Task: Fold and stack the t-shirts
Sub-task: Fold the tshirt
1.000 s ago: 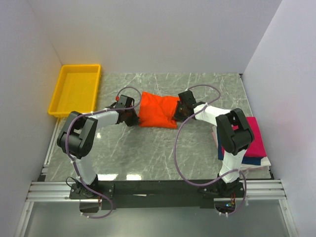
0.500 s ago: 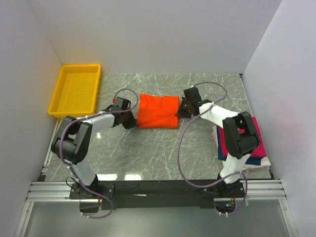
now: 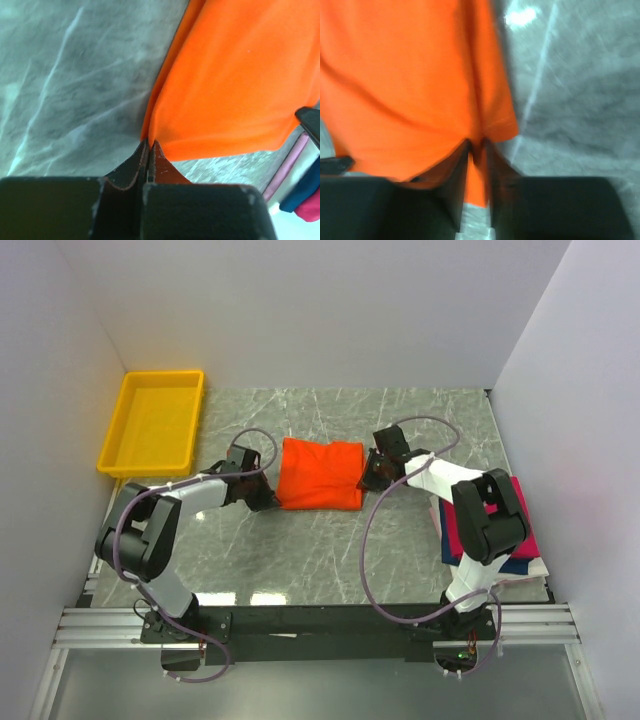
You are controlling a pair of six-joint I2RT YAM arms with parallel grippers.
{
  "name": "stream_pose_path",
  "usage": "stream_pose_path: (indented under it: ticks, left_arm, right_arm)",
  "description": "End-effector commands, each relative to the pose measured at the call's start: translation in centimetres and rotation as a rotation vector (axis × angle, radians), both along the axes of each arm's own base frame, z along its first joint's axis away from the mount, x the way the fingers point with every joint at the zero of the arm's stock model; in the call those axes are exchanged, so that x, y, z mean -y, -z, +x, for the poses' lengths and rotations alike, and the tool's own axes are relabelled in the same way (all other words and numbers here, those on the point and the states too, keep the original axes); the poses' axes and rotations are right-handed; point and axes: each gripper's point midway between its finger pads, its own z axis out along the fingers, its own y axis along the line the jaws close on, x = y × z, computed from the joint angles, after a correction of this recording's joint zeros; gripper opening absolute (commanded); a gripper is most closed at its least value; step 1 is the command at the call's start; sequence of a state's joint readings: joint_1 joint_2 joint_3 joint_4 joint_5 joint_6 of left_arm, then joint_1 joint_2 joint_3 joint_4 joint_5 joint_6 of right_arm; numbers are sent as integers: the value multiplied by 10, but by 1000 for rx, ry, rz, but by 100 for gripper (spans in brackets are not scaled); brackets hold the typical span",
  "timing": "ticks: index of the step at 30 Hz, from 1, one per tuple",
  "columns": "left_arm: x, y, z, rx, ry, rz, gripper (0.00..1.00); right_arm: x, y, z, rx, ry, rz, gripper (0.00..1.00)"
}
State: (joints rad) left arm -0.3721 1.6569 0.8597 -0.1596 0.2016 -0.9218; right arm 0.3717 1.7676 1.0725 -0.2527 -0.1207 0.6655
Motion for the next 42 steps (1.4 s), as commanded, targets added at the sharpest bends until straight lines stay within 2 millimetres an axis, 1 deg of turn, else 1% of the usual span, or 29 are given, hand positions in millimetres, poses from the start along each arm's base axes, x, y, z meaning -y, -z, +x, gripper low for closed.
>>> stream_pose_path:
  ticks: [1,3,6,7,8,9,10,11,12,13,14,15,16,17,19,20,21,22,23,26,28,30,32,34,35,36,38,40,42]
  left_arm:
    - [-5,-11,-9,9,15,-8,1]
    - [-6,-17,-12,12,24,-11,1]
    - [-6,-28,-10,28,48,-15,5]
    - [-9,-28,-13,21,52,1,21]
    - [-11,-31,-12,26,52,11,29]
    - [-12,-40,-8,50,49,18,34]
    - [-18,-41,-8,52,38,50,38]
    - [-21,-44,-6,61,31,62,43]
    - [-23,-52,-3,82,23,69,43]
    - [-25,-57,-1,92,21,82,43]
    - [-30,-58,0,93,10,104,43]
    - [-28,-67,7,118,8,101,42]
    - [-27,-72,11,130,5,98,41]
    - [-24,-76,14,140,8,86,36]
    - [-8,-85,26,157,30,33,30]
    - [2,-85,27,157,53,18,28]
    - [15,-84,34,152,77,2,26]
    - [22,-82,36,146,86,1,23]
    - [33,-79,35,139,106,3,22]
    - [56,-63,39,106,129,-33,18]
    - [62,-45,41,78,129,-27,17]
    - [65,-28,40,48,130,-2,14]
    - [58,-15,40,39,110,62,11]
    - [53,-2,36,17,106,109,8]
    - [48,4,34,7,100,134,4]
    - [46,8,32,2,97,145,3]
    - [41,14,28,-9,89,163,1]
    - [39,16,25,-15,87,172,1]
    - [36,19,21,-25,85,177,1]
  right_arm:
    - [9,-26,-4,71,-3,-24,32]
    - [14,-35,-5,95,-1,-42,50]
    - [21,-59,1,144,9,-72,55]
    - [24,-64,4,154,15,-85,55]
    - [21,-76,14,184,13,-84,55]
    - [19,-80,19,192,5,-84,55]
    - [17,-74,24,176,-4,-92,55]
    - [12,-84,36,203,-7,-85,55]
    - [10,-84,43,200,-14,-91,54]
    - [7,-68,47,160,-29,-105,53]
    - [3,-75,59,181,-32,-101,52]
    - [1,-72,64,181,-33,-109,52]
    - [0,-59,69,158,-37,-122,52]
    - [-1,-63,79,167,-37,-130,52]
    - [-3,-48,86,140,-45,-144,52]
    - [-6,-52,94,151,-46,-142,52]
    - [-7,-49,97,144,-48,-146,52]
    - [-8,-38,99,118,-49,-154,52]
    - [-10,-41,105,128,-48,-151,52]
    - [-12,-31,110,107,-49,-157,52]
    - [-11,-21,109,83,-51,-166,52]
    - [-13,-19,112,77,-52,-168,51]
    - [-12,-13,112,72,-50,-168,51]
    - [-14,-11,112,72,-49,-163,40]
    - [-13,-10,112,71,-42,-162,23]
    - [-13,-9,112,69,-38,-161,18]
    - [-12,-9,112,65,-33,-160,12]
    - [-11,-11,112,64,-29,-159,1]
    - [0,-12,115,64,1,-181,0]
